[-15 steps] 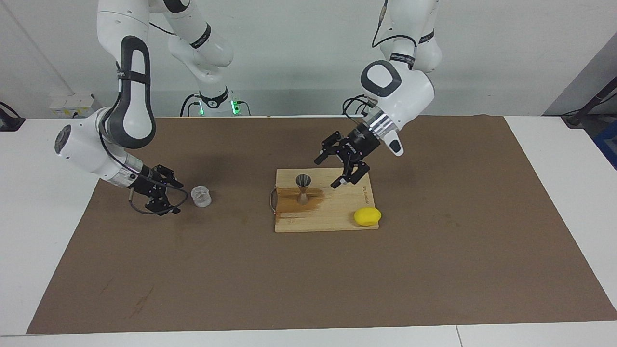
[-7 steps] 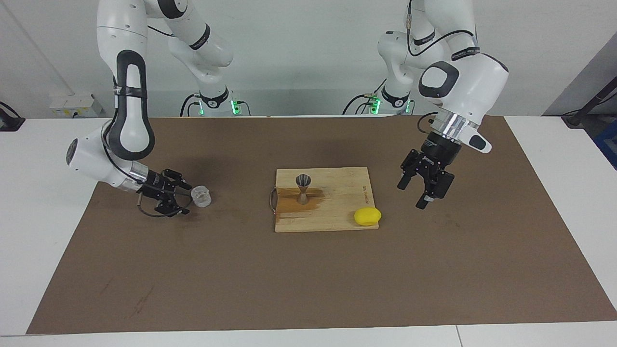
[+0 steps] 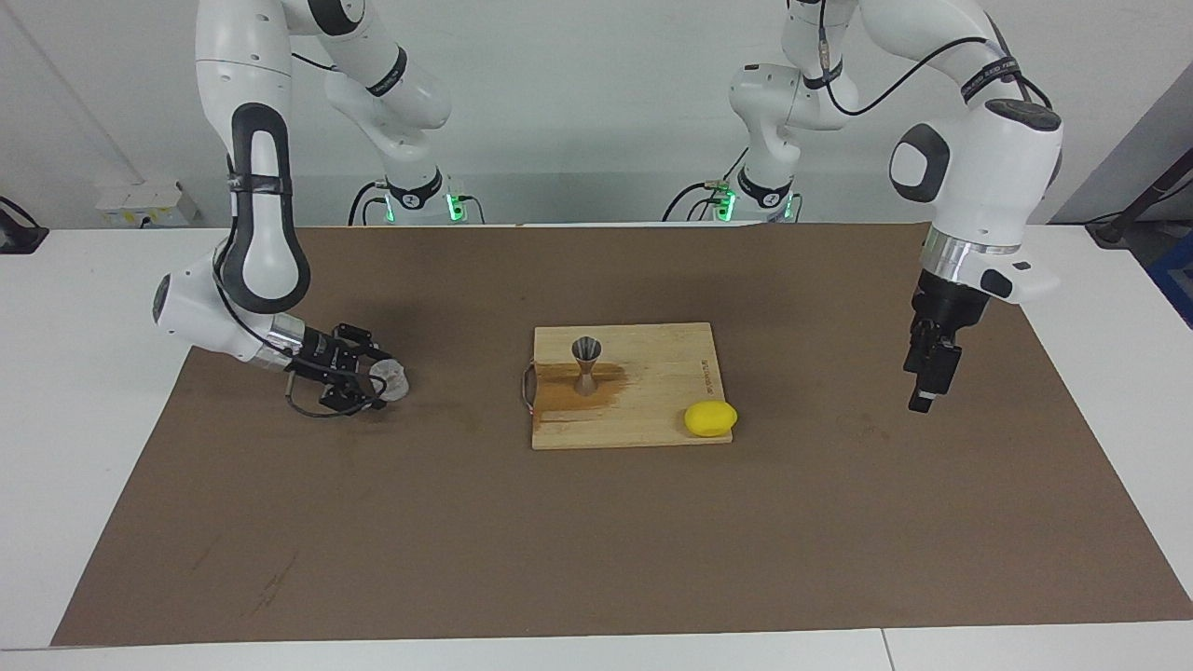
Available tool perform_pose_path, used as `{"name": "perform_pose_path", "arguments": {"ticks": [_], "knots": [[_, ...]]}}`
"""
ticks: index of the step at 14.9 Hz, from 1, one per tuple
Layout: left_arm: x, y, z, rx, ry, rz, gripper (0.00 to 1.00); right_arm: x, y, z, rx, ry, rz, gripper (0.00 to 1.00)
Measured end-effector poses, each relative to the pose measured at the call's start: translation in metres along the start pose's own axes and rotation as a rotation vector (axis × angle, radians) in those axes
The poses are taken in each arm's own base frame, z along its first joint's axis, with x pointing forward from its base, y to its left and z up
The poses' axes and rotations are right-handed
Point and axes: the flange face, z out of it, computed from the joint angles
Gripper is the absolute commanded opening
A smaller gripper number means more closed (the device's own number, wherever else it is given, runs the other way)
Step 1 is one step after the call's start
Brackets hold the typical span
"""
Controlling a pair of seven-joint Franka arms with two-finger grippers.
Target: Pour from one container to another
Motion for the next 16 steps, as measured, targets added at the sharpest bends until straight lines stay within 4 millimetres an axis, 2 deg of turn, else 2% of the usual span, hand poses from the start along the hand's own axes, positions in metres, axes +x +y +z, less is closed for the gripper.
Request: {"name": "perform_pose_path", "arguments": {"ticks": [2,3,6,7,8,9,12,14,16], "knots": [[0.006,-0.007,-0.018,0.060,-0.061,0.249,1.00,-0.001,0.000,-0.001,0.002,0.001,-0.001,0.99],[0.006,-0.011,-0.026,0.078,-0.094,0.373,1.00,-0.001,0.000,-0.001,0.002,0.001,-0.002,0.94],[0.003,-0.028,-0.053,0.109,-0.192,0.635,1.00,-0.006,-0.001,0.002,-0.005,0.001,-0.011,0.49],[0.000,-0.034,-0.063,0.126,-0.223,0.705,1.00,-0.008,-0.002,0.004,-0.008,0.001,-0.015,0.30],[-0.001,-0.039,-0.075,0.151,-0.249,0.767,1.00,-0.009,-0.002,0.005,-0.010,0.002,-0.017,0.18],[-0.003,-0.044,-0.087,0.173,-0.272,0.818,1.00,-0.010,-0.002,0.005,-0.009,0.002,-0.017,0.11],[-0.006,-0.052,-0.114,0.199,-0.319,0.887,1.00,-0.017,-0.004,0.001,0.000,0.009,-0.024,0.08],[-0.010,-0.052,-0.125,0.209,-0.337,0.901,1.00,-0.034,-0.009,-0.004,0.017,0.027,-0.026,0.08],[-0.012,-0.051,-0.136,0.226,-0.341,0.908,1.00,-0.060,-0.014,-0.003,0.029,0.046,-0.025,0.08]]}}
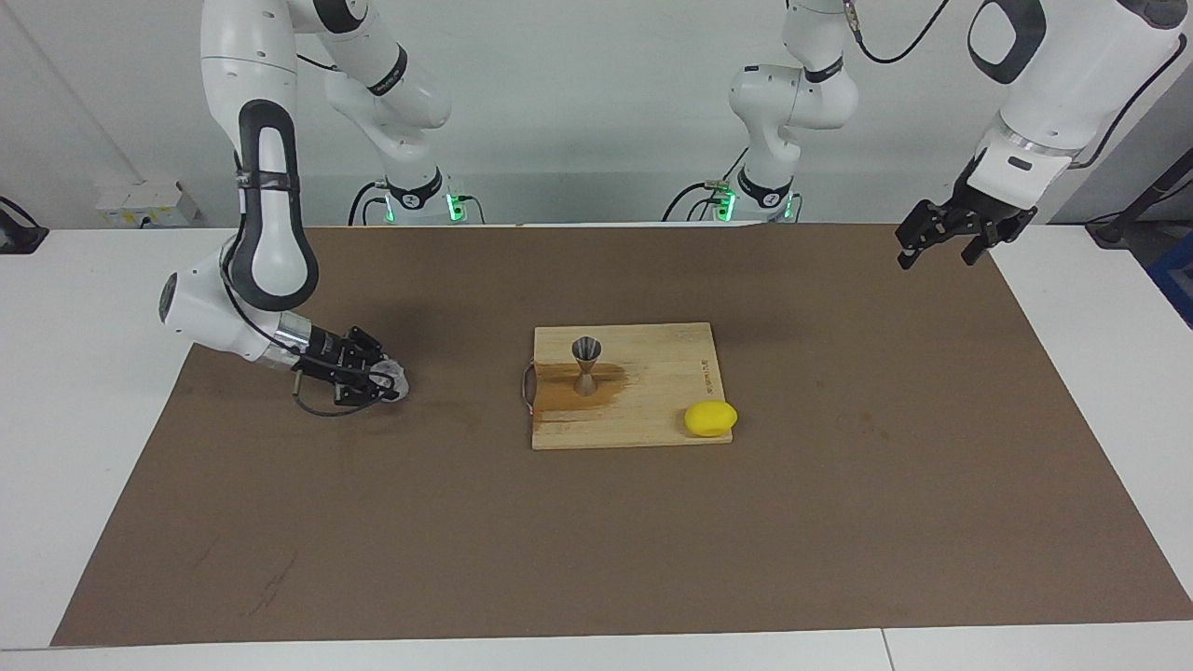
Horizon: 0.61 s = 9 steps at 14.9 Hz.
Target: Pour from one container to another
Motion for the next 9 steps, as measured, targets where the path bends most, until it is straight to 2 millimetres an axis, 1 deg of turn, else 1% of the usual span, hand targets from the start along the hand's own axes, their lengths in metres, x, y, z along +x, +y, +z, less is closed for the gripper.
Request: {"name": "perform_pose_path", "arguments": {"ticks": [2,5,7,9], "knots": [[-0.002,0.002,-0.007,0.005,0.003,0.003,1.00,-0.030,-0.005,0.003,0.003,0.013,0.018,0.08],[-0.003,0.014,-0.008,0.011,-0.001,0.024,1.00,-0.074,-0.010,0.012,0.008,0.041,0.066,0.09],[-0.004,0.011,-0.008,0.011,-0.006,0.016,1.00,-0.106,-0.013,0.022,-0.006,0.088,0.087,0.10],[-0.005,0.001,-0.011,0.011,0.000,-0.001,1.00,-0.136,-0.018,0.031,-0.014,0.143,0.111,0.11]]}}
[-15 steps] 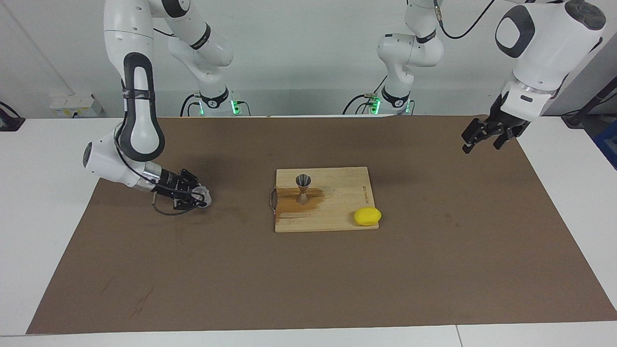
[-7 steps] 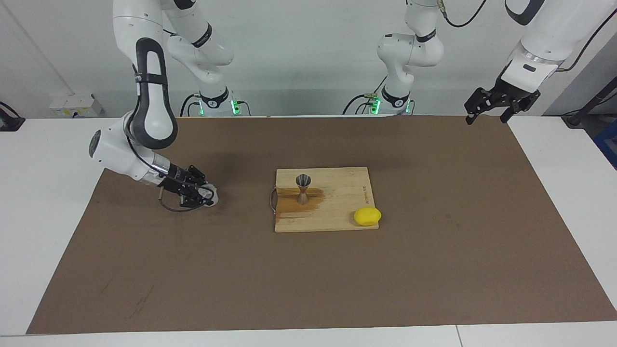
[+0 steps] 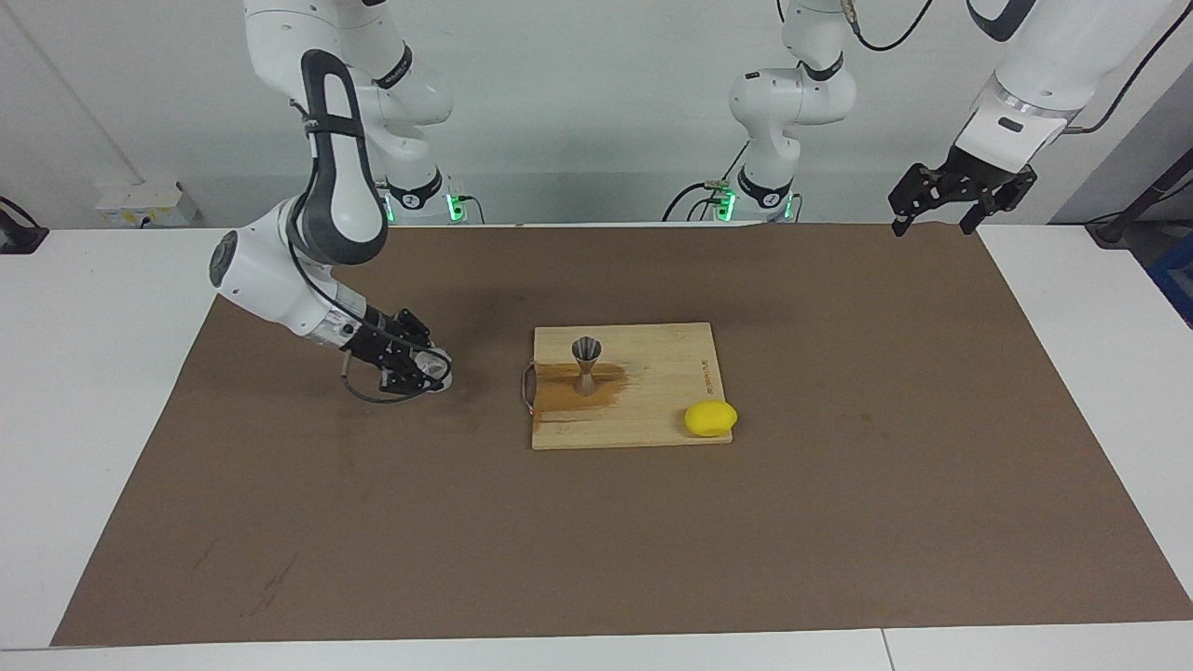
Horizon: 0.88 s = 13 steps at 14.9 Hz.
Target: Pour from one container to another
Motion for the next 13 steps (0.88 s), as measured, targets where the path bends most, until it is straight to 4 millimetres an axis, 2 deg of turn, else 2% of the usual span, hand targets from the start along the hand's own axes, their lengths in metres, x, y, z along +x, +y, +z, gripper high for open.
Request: {"name": "perform_pose_path", "arguments": {"ticks": [3,8,10,13], "knots": [[-0.007,-0.003,-0.008,0.002,0.015,-0.007,1.00,-0.046,-0.005,-0.002,0.012,0.050,0.046,0.09],[-0.010,0.000,-0.008,0.003,0.015,-0.003,1.00,-0.118,-0.016,-0.003,0.068,0.159,0.091,0.06],[-0.010,0.000,-0.008,0.003,0.014,-0.003,1.00,-0.141,-0.019,-0.001,0.091,0.193,0.086,0.05],[-0.010,0.000,-0.007,0.003,0.012,-0.003,1.00,-0.165,-0.019,0.004,0.109,0.228,0.055,0.05]]}}
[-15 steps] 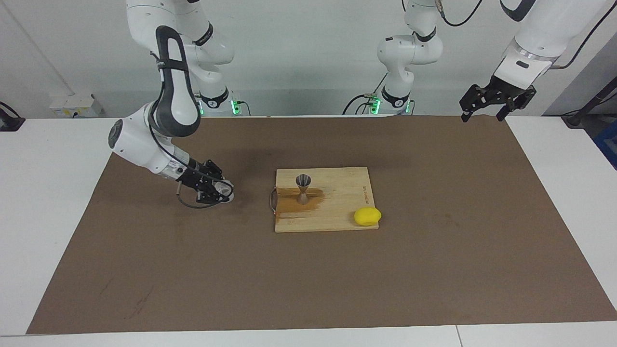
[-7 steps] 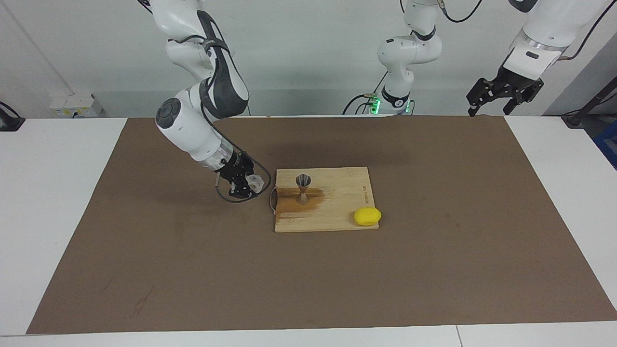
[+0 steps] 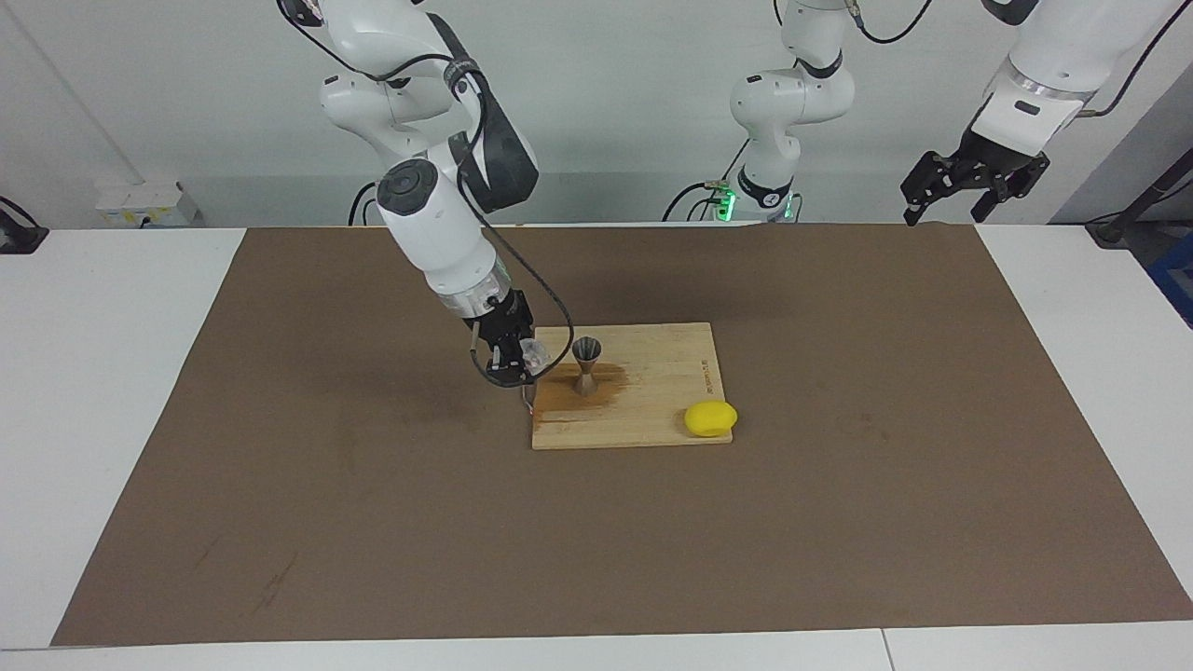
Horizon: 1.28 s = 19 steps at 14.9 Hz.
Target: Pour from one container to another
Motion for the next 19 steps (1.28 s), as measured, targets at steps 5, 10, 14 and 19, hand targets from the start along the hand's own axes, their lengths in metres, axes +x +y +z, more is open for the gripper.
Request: {"name": "perform_pose_path", "arguments": {"ticks": [5,10,14,19], "knots": [[0.000,0.000,0.000,0.000,0.000,0.000,1.00,-0.045,0.022,0.005,0.054,0.135,-0.106,0.05],[0.000,0.000,0.000,0.000,-0.001,0.000,1.00,-0.068,0.039,0.011,0.075,0.233,-0.215,0.05],[0.000,0.000,0.000,0.000,-0.001,0.000,1.00,-0.080,0.051,0.015,0.096,0.308,-0.296,0.05],[0.000,0.000,0.000,0.000,-0.001,0.001,1.00,-0.094,0.064,0.020,0.129,0.396,-0.394,0.05]]}}
